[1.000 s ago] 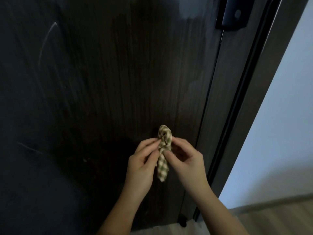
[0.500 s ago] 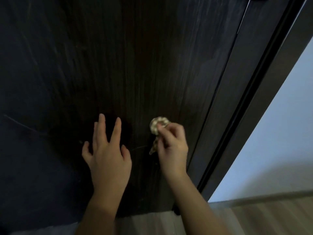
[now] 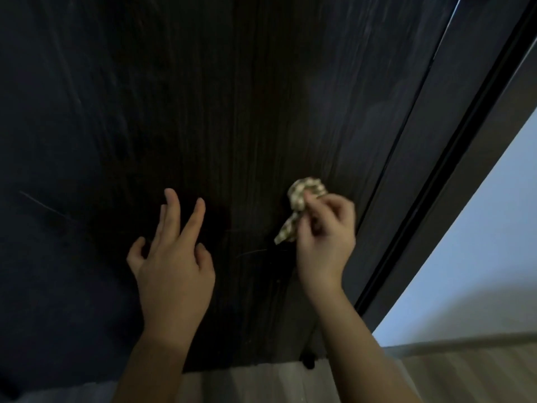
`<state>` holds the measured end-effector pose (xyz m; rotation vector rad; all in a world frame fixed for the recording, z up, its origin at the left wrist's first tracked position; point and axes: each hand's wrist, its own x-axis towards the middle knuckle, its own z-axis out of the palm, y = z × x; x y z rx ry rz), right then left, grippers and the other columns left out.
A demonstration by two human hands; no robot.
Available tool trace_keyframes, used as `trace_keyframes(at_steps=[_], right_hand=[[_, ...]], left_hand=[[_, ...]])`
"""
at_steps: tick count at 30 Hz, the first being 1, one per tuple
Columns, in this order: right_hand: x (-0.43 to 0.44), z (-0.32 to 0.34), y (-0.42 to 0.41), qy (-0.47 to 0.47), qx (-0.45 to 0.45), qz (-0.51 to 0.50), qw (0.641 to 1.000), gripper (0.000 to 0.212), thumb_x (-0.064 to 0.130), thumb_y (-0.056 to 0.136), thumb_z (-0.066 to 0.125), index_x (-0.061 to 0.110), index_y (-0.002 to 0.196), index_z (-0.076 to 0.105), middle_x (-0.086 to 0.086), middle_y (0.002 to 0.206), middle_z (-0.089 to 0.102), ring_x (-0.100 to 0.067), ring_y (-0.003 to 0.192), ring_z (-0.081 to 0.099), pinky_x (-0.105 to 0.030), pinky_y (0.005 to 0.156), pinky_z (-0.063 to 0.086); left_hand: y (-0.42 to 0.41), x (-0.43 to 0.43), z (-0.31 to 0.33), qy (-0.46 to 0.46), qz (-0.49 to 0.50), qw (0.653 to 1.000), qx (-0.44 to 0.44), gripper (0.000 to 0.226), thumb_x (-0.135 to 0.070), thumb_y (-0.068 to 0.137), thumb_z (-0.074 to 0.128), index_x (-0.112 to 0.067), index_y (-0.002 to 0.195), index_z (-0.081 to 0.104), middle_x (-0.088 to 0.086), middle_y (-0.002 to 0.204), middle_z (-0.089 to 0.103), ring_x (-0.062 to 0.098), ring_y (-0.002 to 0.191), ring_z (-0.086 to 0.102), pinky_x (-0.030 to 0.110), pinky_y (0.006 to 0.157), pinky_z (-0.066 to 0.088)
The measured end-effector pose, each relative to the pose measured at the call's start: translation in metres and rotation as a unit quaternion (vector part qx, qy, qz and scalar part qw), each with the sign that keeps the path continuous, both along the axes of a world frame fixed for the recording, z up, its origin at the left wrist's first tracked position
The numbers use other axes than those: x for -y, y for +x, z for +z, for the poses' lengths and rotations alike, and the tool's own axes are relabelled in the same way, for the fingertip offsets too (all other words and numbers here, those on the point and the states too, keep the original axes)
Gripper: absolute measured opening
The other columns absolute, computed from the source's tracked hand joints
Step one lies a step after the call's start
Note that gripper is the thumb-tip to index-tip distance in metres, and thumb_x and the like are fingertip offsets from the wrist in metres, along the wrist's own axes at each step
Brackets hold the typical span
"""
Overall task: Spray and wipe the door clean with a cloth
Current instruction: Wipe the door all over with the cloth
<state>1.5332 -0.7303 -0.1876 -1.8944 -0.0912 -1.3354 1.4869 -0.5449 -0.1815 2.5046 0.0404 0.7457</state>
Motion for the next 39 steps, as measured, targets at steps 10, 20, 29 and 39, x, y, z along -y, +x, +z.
trace_keyframes(at_steps=[10,20,29,39], right_hand=[[-0.023,0.028,-0.002,-0.041,-0.003,0.022,0.999,0.042,-0.009,0.078,0.065,0.011,0.114,0.069,0.002,0.106,0.047,0.002,0.097,0.045,-0.005,0.089,0.037],[-0.01,0.076,0.002,-0.136,0.058,0.02,0.989,0.037,-0.005,0.08,0.054,0.003,0.113,0.068,-0.007,0.106,0.048,0.009,0.098,0.048,-0.001,0.085,0.036],[0.04,0.062,-0.002,-0.175,0.012,-0.026,0.984,0.034,-0.006,0.076,0.058,0.006,0.104,0.071,-0.007,0.108,0.052,-0.013,0.096,0.053,-0.005,0.089,0.035],[0.057,0.029,-0.009,-0.146,-0.049,-0.038,0.987,0.037,-0.015,0.069,0.067,0.006,0.1,0.071,-0.002,0.106,0.05,-0.006,0.098,0.048,-0.004,0.088,0.034]], left_hand=[[-0.002,-0.006,0.004,0.012,-0.022,0.999,-0.031,0.073,-0.019,0.091,0.052,-0.036,0.151,0.013,-0.01,0.159,-0.008,0.004,0.143,0.0,0.048,0.112,0.017],[0.014,0.001,0.037,0.039,-0.007,0.994,0.097,0.085,-0.021,0.082,0.068,-0.032,0.151,0.021,0.006,0.161,0.0,0.028,0.147,0.004,0.054,0.111,0.022],[0.026,0.006,0.046,0.102,0.012,0.992,0.075,0.098,-0.03,0.077,0.074,-0.03,0.153,0.012,0.009,0.161,-0.005,0.034,0.147,-0.002,0.058,0.109,0.029],[0.013,0.02,0.013,0.091,-0.014,0.994,0.053,0.096,-0.021,0.078,0.072,-0.027,0.153,0.011,0.008,0.161,-0.008,0.027,0.148,-0.006,0.062,0.114,0.009]])
